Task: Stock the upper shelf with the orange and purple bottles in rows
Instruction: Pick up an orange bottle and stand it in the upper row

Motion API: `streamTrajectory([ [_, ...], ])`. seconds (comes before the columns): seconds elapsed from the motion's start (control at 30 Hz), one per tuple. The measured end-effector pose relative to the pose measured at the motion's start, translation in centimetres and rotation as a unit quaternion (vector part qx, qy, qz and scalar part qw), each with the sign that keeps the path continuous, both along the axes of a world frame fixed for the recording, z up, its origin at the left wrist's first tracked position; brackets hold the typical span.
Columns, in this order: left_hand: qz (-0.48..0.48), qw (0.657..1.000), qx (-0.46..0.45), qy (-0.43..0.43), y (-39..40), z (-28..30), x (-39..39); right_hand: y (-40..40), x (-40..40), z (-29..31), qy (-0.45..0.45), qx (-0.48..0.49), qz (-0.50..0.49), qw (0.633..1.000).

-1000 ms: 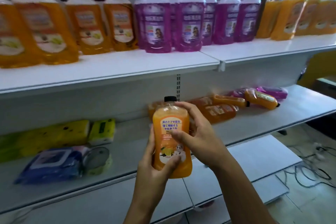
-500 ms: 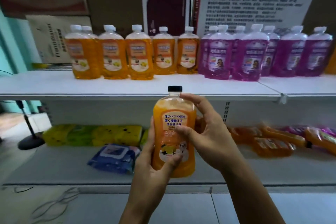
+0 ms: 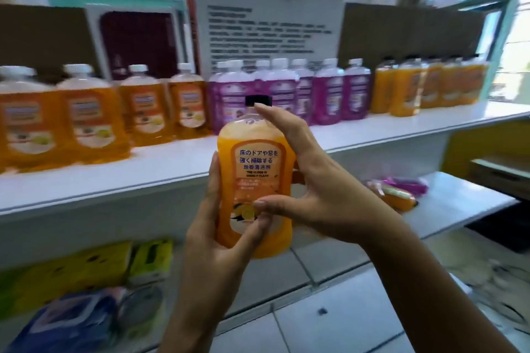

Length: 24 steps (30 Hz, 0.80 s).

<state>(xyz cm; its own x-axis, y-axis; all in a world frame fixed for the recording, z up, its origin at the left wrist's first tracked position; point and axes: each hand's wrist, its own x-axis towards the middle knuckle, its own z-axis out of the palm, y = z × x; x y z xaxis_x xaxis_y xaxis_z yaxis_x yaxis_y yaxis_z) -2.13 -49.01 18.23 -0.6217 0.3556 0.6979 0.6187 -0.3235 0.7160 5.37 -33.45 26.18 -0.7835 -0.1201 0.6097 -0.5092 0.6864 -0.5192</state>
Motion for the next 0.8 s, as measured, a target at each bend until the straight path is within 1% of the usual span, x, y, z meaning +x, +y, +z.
streamTrajectory([
  [0.07, -0.038, 0.999, 0.007, -0.007, 2.7, -0.2, 0.8, 2.4, 2.4, 0.0, -0.001, 0.001, -0.035, 0.999],
  [0.2, -0.072, 0.997, 0.019, -0.001, 8.2, -0.3, 2.7, 7.3, 6.9, -0.1, -0.003, -0.021, -0.096, 0.995],
  [0.3, -0.115, 0.993, 0.019, 0.010, 12.9, 0.2, 4.1, 10.7, 9.3, 0.4, -0.007, -0.031, -0.129, 0.991],
  [0.43, -0.197, 0.980, -0.006, 0.022, 20.5, 1.4, 6.1, 16.2, 12.2, 1.0, 0.033, -0.023, -0.196, 0.980],
  [0.53, -0.242, 0.970, -0.016, 0.028, 26.6, 1.8, 8.2, 20.8, 15.1, 1.2, 0.044, -0.025, -0.247, 0.968],
  [0.7, -0.286, 0.957, -0.018, 0.042, 35.9, 1.6, 12.3, 28.4, 20.2, 1.2, 0.029, -0.051, -0.279, 0.958],
  [0.8, -0.289, 0.957, -0.017, 0.037, 39.9, 1.2, 14.0, 32.2, 21.9, 0.8, 0.017, -0.059, -0.288, 0.956],
])
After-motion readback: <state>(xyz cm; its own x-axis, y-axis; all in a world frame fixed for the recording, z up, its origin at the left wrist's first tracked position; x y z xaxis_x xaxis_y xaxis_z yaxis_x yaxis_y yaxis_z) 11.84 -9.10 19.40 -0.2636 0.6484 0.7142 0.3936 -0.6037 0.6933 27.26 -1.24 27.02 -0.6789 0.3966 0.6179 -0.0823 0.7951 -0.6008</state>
